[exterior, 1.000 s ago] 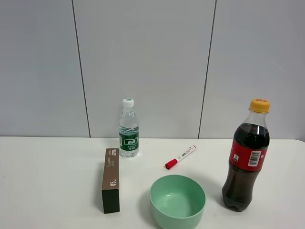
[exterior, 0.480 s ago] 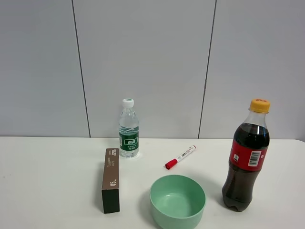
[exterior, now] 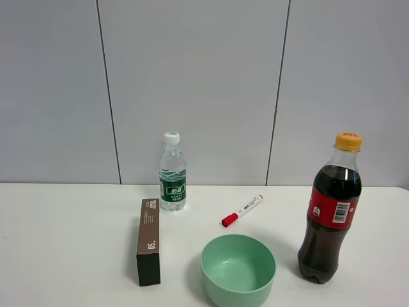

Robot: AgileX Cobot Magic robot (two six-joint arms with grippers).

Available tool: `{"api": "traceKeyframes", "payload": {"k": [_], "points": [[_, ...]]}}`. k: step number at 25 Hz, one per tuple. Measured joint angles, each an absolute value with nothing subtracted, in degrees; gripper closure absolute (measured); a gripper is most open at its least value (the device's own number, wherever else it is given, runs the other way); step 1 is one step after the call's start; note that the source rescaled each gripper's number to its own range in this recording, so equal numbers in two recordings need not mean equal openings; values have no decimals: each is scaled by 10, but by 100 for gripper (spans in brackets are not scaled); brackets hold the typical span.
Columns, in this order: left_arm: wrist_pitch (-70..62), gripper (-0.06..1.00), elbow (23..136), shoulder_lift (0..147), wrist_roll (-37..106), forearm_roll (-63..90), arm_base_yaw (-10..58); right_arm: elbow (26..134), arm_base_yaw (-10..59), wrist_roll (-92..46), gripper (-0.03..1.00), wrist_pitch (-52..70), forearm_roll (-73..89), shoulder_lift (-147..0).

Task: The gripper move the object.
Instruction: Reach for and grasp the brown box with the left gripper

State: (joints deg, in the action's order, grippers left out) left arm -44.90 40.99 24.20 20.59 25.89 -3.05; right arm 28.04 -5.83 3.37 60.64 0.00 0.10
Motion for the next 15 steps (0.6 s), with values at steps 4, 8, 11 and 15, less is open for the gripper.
{"api": "traceKeyframes", "payload": {"k": [4, 8, 11, 15], "points": [[-436, 0, 425, 346, 347, 375, -30, 280, -58, 34, -3, 606, 0, 1], [-434, 0, 425, 438, 434, 440, -30, 280, -58, 34, -3, 606, 0, 1], [-418, 0, 425, 499, 468, 471, -30, 280, -58, 34, -3, 606, 0, 1], [-406, 0, 438, 579, 488, 486, -25, 280, -58, 34, -3, 606, 0, 1]]}}
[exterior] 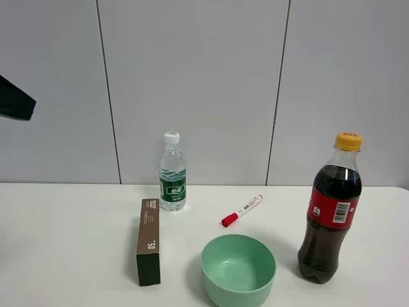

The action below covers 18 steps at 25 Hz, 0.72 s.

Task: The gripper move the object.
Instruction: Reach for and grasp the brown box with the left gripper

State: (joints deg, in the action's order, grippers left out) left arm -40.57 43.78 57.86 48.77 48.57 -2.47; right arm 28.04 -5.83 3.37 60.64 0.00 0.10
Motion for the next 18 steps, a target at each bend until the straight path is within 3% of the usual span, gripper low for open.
{"api": "traceKeyframes", "payload": {"k": [4, 11, 18], "points": [[-406, 0, 481, 643, 448, 454, 8, 280, -58, 34, -3, 606, 0, 1], [-478, 0, 640, 796, 235, 292, 86, 280, -58, 34, -3, 606, 0, 1], [-493, 2, 698, 923, 92, 236, 145, 280, -58, 34, -3, 606, 0, 1]]}}
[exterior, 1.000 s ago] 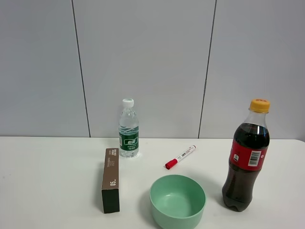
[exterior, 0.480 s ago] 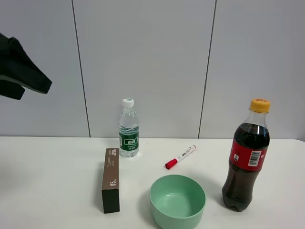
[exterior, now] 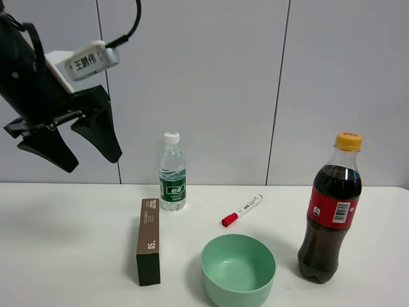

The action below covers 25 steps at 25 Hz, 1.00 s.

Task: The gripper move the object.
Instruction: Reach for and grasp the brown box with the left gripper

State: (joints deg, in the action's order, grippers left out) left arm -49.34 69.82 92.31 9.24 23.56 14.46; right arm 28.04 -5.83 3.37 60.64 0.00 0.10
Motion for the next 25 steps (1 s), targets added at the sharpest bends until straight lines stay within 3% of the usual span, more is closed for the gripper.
{"api": "traceKeyframes", "payload": {"k": [11, 17, 25], "points": [[-413, 6, 698, 992, 49, 164, 196, 280, -58, 34, -3, 606, 0, 1], [-411, -5, 728, 1034, 69, 135, 234, 280, -58, 34, -3, 606, 0, 1], [-471, -6, 823, 1116, 31, 119, 249, 280, -58, 34, -3, 606, 0, 1]]}}
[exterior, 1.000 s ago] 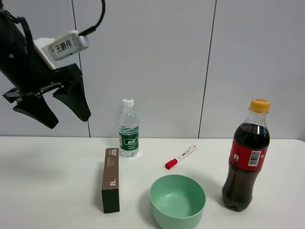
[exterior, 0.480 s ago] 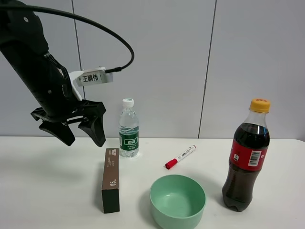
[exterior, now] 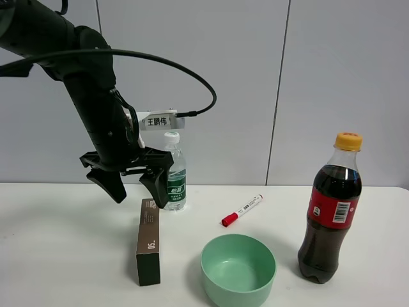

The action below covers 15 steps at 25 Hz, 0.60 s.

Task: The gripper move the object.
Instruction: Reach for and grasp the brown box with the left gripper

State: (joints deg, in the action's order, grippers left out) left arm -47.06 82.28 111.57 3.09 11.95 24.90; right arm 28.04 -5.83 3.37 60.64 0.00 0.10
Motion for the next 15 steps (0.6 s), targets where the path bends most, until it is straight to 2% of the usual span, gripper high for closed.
{"api": "traceKeyframes", "payload": {"k": [15], "points": [[-459, -6, 838, 1196, -40, 91, 269, 280, -58, 34, -3, 606, 0, 1]]}}
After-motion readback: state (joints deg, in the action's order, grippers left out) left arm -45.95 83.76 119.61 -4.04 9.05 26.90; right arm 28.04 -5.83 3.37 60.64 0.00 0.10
